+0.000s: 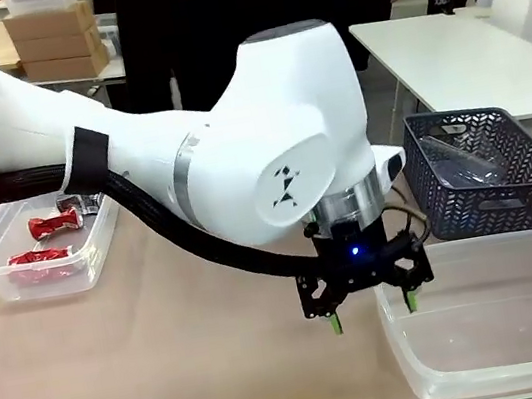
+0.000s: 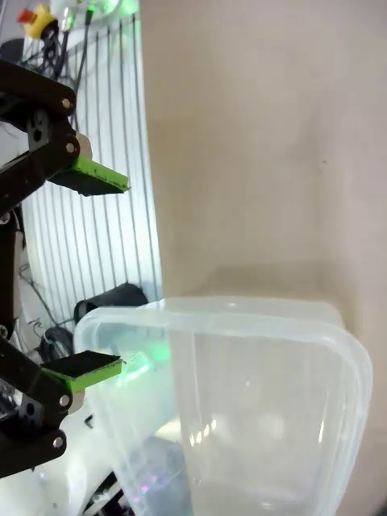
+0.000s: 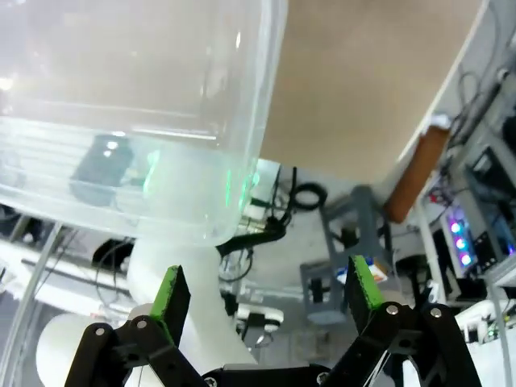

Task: Sort the waste into each basket.
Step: Pick up the Organizing box on the right side of the table and lift it.

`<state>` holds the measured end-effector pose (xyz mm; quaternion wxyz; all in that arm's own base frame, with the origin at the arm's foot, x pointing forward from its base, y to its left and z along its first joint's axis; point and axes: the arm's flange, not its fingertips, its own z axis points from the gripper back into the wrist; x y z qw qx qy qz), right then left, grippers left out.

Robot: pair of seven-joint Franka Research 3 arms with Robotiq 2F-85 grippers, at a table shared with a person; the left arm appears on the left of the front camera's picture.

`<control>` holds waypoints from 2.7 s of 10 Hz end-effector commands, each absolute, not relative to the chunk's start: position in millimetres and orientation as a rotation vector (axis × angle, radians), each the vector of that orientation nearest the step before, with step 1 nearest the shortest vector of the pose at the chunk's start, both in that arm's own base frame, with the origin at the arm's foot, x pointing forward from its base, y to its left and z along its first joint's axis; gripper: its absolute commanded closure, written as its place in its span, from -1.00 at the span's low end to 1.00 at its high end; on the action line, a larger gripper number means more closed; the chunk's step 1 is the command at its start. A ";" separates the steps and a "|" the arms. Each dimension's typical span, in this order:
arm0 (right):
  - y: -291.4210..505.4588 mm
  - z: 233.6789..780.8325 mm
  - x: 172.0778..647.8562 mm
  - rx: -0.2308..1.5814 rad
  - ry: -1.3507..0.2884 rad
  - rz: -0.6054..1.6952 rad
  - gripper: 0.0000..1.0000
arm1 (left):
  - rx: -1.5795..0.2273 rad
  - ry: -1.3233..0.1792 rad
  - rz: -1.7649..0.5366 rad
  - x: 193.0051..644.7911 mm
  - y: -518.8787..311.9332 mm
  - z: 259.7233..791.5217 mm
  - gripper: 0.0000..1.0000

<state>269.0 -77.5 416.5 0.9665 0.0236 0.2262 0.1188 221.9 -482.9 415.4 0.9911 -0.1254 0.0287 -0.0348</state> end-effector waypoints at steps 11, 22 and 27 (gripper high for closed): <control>-40.2 286.8 183.9 0.203 0.535 0.179 -1.00 | -0.115 0.045 -0.025 248.6 -542.6 342.1 -1.00; -57.8 265.9 165.0 0.218 0.474 0.023 -0.23 | -0.124 0.064 -0.014 259.1 -536.2 343.2 0.19; -60.7 267.2 166.5 0.215 0.444 -0.035 1.00 | -0.152 0.051 -0.020 260.8 -528.3 352.7 1.00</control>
